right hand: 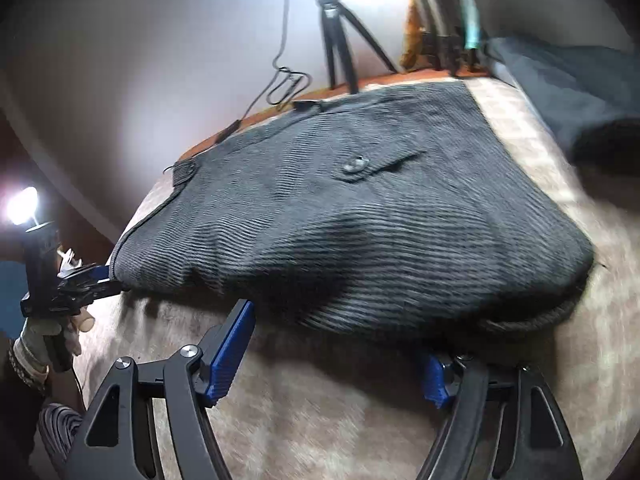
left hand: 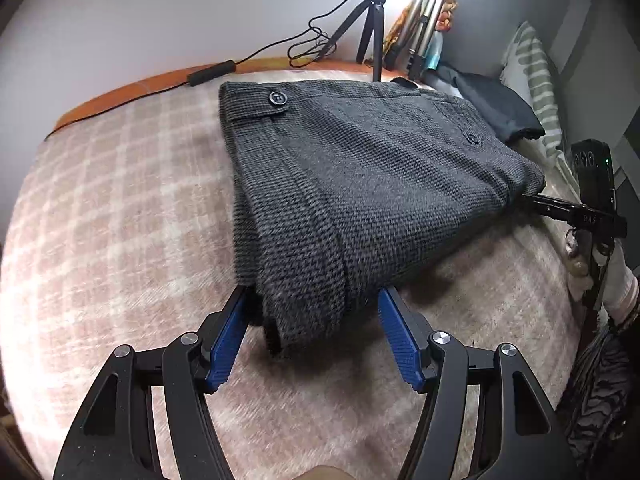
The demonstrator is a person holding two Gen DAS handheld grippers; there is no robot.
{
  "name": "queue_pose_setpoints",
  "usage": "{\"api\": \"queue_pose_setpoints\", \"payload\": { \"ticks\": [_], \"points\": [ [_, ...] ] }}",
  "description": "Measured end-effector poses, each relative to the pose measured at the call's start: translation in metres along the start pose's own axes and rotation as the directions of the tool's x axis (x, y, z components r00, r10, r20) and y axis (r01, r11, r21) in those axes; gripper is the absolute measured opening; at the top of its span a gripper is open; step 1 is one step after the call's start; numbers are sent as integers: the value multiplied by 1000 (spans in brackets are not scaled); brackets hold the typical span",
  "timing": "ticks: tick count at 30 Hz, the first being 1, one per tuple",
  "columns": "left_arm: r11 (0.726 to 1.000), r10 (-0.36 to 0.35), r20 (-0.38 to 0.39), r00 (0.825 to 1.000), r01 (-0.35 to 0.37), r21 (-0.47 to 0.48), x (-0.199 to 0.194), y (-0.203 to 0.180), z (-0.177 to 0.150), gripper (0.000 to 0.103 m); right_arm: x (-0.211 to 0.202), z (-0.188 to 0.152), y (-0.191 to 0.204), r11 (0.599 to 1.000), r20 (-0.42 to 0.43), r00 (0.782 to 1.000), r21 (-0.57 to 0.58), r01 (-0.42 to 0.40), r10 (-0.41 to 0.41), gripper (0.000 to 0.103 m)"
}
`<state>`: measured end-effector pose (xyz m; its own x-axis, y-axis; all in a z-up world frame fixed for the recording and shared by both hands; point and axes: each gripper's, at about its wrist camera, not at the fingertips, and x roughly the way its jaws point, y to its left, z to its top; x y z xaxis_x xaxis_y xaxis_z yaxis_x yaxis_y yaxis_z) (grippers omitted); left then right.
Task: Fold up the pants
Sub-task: 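Lift the hems with both tools and fold them over onto the waistband, then open both tools and release the folded hems onto the trousers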
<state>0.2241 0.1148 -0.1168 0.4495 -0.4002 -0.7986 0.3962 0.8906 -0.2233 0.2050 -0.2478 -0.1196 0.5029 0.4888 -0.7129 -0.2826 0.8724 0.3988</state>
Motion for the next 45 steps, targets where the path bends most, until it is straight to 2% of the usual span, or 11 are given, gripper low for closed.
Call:
{"api": "queue_pose_setpoints", "payload": {
  "ticks": [5, 7, 10, 16, 20, 23, 25, 29, 33, 38, 45],
  "points": [
    [1000, -23, 6, 1000, 23, 0, 11, 0, 5, 55, 15, 7, 19, 997, 3, 1000, -73, -22, 22, 72],
    [999, -44, 1, 999, 44, -6, 11, 3, 8, 36, 22, 10, 23, 994, -14, 997, -79, -73, 73, 48],
    [997, -78, 4, 997, 78, -13, 2, 4, 17, 28, 18, 17, 28, 989, 7, 992, -71, -129, 130, 24],
    [998, -53, 31, 998, 53, 16, -26, -2, 35, 27, -13, 34, 30, 973, 83, 969, 2, -232, 231, 6],
    [998, 53, 2, 999, -53, 41, -34, -4, 32, 31, -22, 35, 28, 951, 70, 954, 87, -297, 291, 6],
    [986, 131, -7, 991, -130, 105, -38, -10, 21, 32, -15, 27, 28, 962, -9, 967, 103, -253, 255, 17],
    [976, 172, 8, 985, -172, 132, -42, -15, 14, 33, -13, 19, 27, 972, -37, 974, 94, -217, 222, 35],
    [965, 192, 49, 980, -198, 175, -50, -29, 8, 39, -19, 6, 15, 981, -35, 985, 104, -165, 170, 42],
    [967, 57, 43, 997, -66, 246, -45, -66, -1, 40, -28, 2, -15, 970, 34, 991, 205, -131, 126, 65],
    [939, -82, -39, 996, 91, 331, -9, -124, -6, 50, -23, 5, -49, 904, 88, 975, 365, -223, 205, 65],
    [881, 70, -93, 993, -18, 472, 47, -158, -6, 53, -19, 6, -62, 838, 114, 963, 476, -268, 243, 65]
  ]
}}
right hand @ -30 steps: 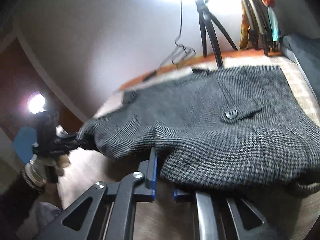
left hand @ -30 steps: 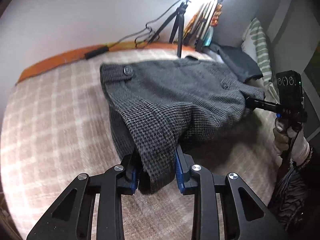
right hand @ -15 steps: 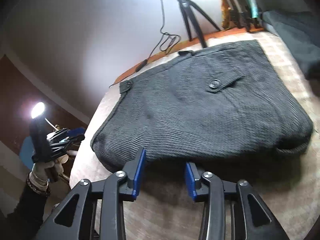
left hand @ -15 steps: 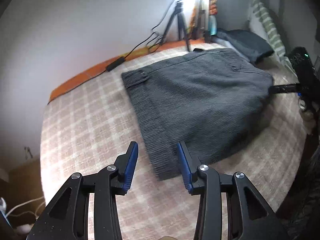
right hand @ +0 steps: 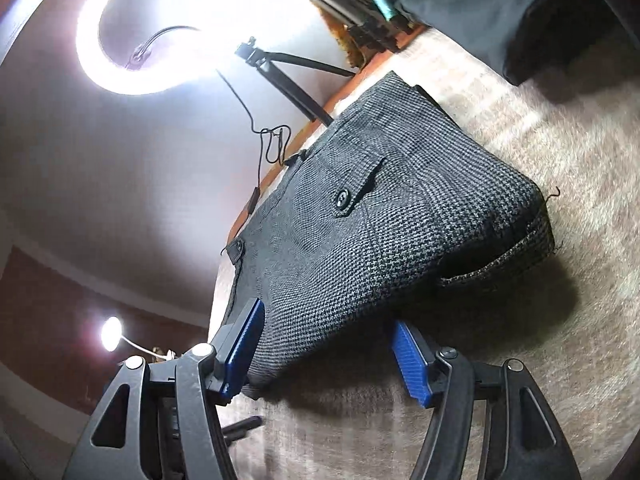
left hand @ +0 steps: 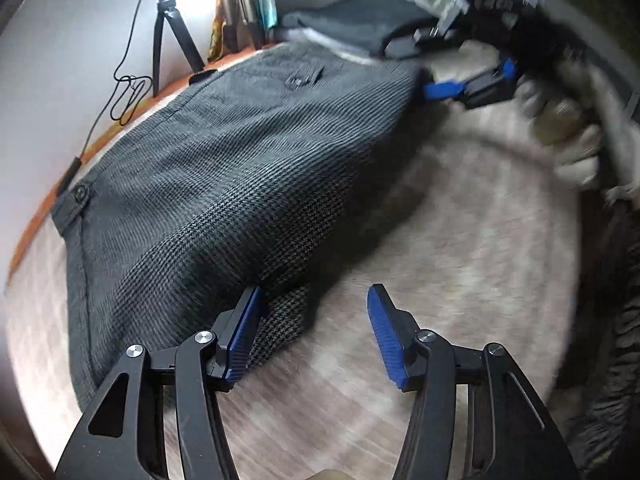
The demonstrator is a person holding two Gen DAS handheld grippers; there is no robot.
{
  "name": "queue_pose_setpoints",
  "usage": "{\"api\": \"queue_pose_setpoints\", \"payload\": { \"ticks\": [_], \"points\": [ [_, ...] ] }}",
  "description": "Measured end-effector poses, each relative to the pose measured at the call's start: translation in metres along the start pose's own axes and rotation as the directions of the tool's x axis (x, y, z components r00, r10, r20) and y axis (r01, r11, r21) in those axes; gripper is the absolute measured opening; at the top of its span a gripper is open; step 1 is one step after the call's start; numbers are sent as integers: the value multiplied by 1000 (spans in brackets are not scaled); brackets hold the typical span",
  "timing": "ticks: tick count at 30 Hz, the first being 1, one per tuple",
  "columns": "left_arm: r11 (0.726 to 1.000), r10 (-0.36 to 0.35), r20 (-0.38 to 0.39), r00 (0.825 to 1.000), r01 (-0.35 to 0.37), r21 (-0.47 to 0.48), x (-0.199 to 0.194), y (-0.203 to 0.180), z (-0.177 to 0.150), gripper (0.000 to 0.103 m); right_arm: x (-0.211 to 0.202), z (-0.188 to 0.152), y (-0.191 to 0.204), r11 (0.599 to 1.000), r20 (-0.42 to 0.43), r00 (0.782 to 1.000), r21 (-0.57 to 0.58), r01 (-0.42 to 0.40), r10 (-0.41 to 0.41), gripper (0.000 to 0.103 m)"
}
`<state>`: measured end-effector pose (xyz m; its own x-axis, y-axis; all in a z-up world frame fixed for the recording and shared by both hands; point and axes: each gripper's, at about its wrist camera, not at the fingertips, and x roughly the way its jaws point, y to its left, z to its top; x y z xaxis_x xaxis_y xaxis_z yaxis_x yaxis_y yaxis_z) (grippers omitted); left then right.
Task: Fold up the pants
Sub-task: 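Open both tools and release the folded hems onto the trousers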
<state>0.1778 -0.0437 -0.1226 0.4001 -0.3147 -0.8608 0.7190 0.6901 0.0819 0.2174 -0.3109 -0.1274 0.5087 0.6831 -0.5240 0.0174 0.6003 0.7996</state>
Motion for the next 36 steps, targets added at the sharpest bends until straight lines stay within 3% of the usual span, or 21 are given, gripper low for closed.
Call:
{"api": "queue_pose_setpoints", "payload": {
  "ticks": [3, 5, 6, 7, 10, 13, 16, 19, 21, 23, 24, 25, 27, 28, 31, 33, 36],
  "points": [
    [1000, -11, 0, 1000, 11, 22, 7, 5, 2, 51, 5, 2, -3, 999, -3, 999, 8, 41, -41, 58],
    [999, -5, 3, 1000, 5, 37, 7, 11, 4, 31, 12, 3, -3, 998, -9, 998, -7, 68, -68, 46],
    [999, 9, -3, 1000, -9, 42, 8, 16, 5, 17, 15, 3, -3, 997, -11, 997, -15, 74, -75, 35],
    [999, -9, -11, 1000, 9, 38, 6, 23, 7, 15, 17, 4, -3, 997, -15, 997, -21, 78, -78, 24],
    [997, -75, -6, 997, 75, 6, -7, 36, 11, 11, 14, 2, 10, 992, -3, 995, -88, 94, -95, 9],
    [990, -137, 28, 990, 138, -24, -26, 43, 13, 10, 0, 0, 44, 962, 49, 992, -245, 124, -115, 8],
    [976, -211, 8, 977, 211, -44, -27, 44, 4, 10, -3, -3, 37, 961, 35, 990, -239, 139, -135, 8],
    [984, -176, -81, 981, 177, 13, -9, 30, -9, 10, 8, -11, 15, 966, -29, 984, -198, 168, -177, 18],
    [981, -193, -56, 980, 193, -5, -14, 30, -10, 10, 7, -16, 4, 974, -42, 985, -167, 156, -165, 35],
    [973, -223, 12, 975, 223, -56, -30, 38, -3, 11, -7, -16, 0, 980, -10, 992, -156, 122, -125, 37],
    [968, -237, 44, 970, 240, -68, -37, 40, 1, 11, -13, -16, -1, 981, 11, 992, -149, 123, -123, 45],
    [968, -234, 91, 968, 240, -67, -47, 40, 8, 11, -20, -15, -4, 982, 47, 990, -132, 134, -129, 63],
    [980, -175, 157, 972, 188, -70, -56, 43, 24, 15, -34, -11, -13, 986, 134, 981, -79, 148, -137, 83],
    [985, -137, 179, 974, 154, -80, -55, 44, 32, 20, -35, -9, -17, 988, 149, 980, -54, 142, -132, 84],
    [984, -51, 200, 978, 84, -157, -31, 41, 60, 21, -26, 1, -29, 995, 154, 983, 31, 95, -99, 81],
    [991, 14, 181, 983, 10, -132, -8, 32, 74, 21, -19, 5, -34, 992, 176, 977, 61, 109, -118, 80],
    [993, 50, 163, 985, -31, -118, 19, 22, 86, 21, -8, 11, -38, 990, 189, 974, 93, 108, -125, 78]
  ]
}}
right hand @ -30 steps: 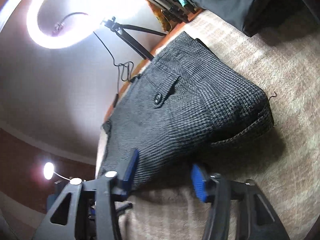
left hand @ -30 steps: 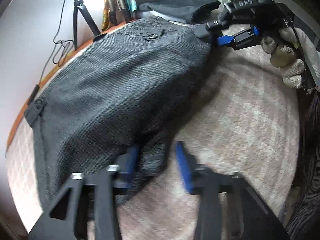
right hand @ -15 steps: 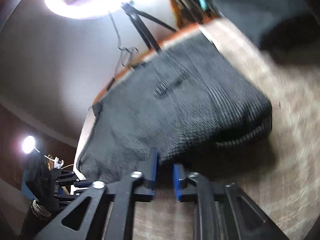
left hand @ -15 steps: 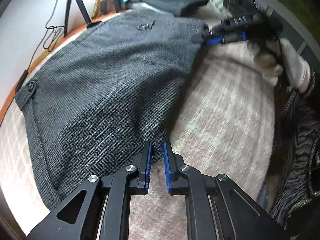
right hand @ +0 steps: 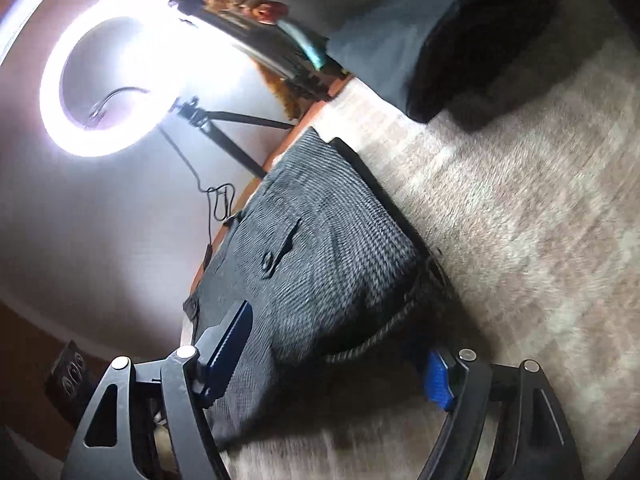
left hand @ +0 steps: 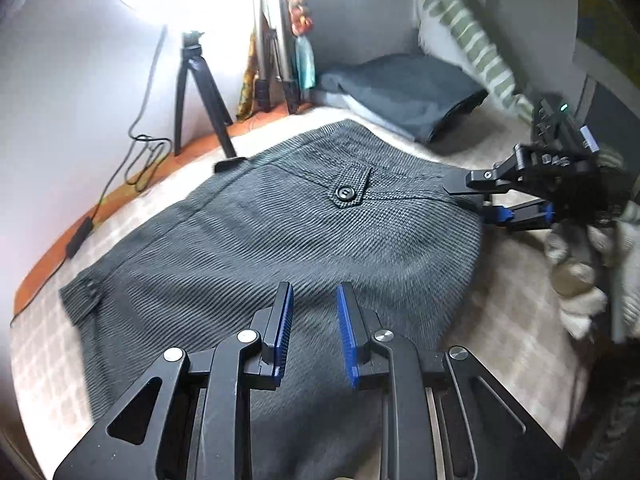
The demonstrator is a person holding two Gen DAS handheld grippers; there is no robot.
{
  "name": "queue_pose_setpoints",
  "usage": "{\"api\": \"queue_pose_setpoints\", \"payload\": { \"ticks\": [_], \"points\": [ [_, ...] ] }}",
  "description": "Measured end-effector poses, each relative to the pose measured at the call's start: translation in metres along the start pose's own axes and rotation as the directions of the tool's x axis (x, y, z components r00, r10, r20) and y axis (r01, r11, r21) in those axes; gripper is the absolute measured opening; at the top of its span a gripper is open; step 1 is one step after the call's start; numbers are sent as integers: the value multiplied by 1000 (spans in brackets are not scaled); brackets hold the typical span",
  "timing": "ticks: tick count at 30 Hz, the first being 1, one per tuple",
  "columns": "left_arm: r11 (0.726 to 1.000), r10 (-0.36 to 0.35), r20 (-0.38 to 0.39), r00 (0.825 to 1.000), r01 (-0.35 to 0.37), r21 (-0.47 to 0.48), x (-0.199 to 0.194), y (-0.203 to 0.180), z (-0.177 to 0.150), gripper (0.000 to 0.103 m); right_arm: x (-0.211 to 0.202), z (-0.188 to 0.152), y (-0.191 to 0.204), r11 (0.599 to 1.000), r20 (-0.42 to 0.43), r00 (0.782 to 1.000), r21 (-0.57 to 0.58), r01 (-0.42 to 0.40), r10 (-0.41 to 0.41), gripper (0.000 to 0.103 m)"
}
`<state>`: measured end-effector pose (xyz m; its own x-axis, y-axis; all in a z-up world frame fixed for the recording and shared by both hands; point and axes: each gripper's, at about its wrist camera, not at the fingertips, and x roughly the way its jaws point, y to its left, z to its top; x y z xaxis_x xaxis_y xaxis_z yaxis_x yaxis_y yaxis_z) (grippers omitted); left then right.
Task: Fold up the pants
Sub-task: 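Open both tools and release the folded hems onto the trousers, then grasp the folded trouser edge with the right tool while the left tool grasps beside it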
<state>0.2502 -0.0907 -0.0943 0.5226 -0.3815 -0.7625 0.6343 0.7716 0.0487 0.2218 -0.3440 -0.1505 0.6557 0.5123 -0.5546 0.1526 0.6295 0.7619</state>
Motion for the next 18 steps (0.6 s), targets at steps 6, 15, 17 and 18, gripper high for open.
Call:
{"api": "queue_pose_setpoints", "payload": {
  "ticks": [6, 15, 17, 18],
  "points": [
    [999, 41, -32, 999, -41, 15, 33, -4, -10, 21, 6, 15, 4, 1000, 7, 1000, -28, -11, 12, 36],
    [998, 53, -17, 998, -53, -39, -13, 11, -32, 45, 1, 15, 23, 987, 17, 998, -144, 67, -65, 24],
    [998, 47, -72, 996, -50, -38, -3, 13, -45, 45, -1, 13, 34, 976, 29, 995, -198, 95, -91, 23],
    [998, 27, -95, 995, -32, -57, 2, 16, -52, 46, -2, 13, 40, 969, 32, 994, -222, 108, -104, 23]
  ]
}}
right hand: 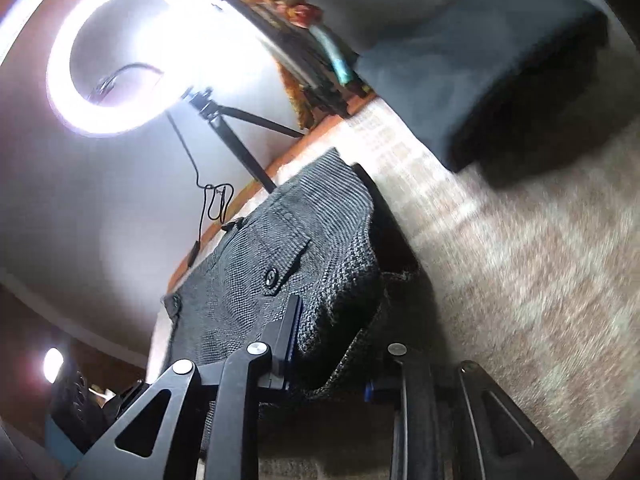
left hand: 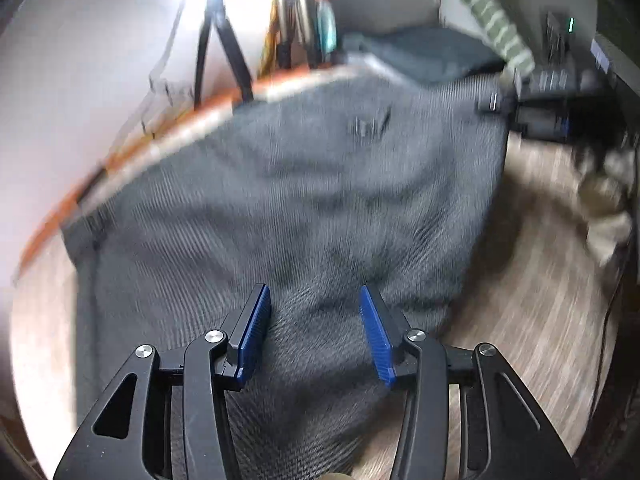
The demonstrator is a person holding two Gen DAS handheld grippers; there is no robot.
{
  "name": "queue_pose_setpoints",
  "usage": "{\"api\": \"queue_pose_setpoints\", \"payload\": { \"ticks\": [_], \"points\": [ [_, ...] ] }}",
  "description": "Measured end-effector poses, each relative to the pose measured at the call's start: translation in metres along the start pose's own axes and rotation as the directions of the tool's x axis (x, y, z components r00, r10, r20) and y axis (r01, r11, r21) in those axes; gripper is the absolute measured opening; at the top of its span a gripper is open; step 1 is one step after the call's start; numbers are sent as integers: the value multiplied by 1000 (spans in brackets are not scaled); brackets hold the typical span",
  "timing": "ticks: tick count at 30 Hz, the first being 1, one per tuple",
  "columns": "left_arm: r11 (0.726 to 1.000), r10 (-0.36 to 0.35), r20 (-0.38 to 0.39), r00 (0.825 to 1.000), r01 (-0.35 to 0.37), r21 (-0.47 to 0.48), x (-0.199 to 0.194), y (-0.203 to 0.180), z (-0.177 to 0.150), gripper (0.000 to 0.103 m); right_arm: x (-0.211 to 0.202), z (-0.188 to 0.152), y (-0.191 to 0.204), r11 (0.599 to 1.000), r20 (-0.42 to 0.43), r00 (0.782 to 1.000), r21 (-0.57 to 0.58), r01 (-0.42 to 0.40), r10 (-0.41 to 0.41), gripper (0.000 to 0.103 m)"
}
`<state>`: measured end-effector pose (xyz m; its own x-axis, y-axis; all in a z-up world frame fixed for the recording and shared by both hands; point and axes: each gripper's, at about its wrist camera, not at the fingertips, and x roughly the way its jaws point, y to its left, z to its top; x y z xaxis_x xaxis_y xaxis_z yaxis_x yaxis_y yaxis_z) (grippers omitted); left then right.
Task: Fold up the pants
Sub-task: 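Grasp the folded trouser edge with the right tool while the left tool grasps beside it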
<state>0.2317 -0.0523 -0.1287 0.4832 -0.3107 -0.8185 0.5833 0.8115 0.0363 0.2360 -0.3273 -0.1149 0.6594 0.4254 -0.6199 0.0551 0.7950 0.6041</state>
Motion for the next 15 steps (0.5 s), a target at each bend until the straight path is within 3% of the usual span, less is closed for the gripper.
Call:
{"api": "queue_pose_setpoints", "payload": {
  "ticks": [4, 6, 10, 15],
  "points": [
    [993, -63, 42, 997, 67, -102, -18, 14, -6, 45, -8, 6, 38, 981, 30, 997, -175, 80, -76, 22],
    [989, -61, 92, 994, 73, -128, -41, 24, -10, 45, -12, 10, 61, 959, 46, 993, -261, 113, -104, 22],
    [975, 1, 212, 977, 47, -219, -90, 57, -21, 45, -14, 16, 107, 905, 68, 988, -395, 157, -142, 21],
    [922, 96, 290, 952, 25, -386, -126, 116, -43, 45, -8, 4, 171, 825, 91, 985, -537, 175, -150, 21]
  ]
}}
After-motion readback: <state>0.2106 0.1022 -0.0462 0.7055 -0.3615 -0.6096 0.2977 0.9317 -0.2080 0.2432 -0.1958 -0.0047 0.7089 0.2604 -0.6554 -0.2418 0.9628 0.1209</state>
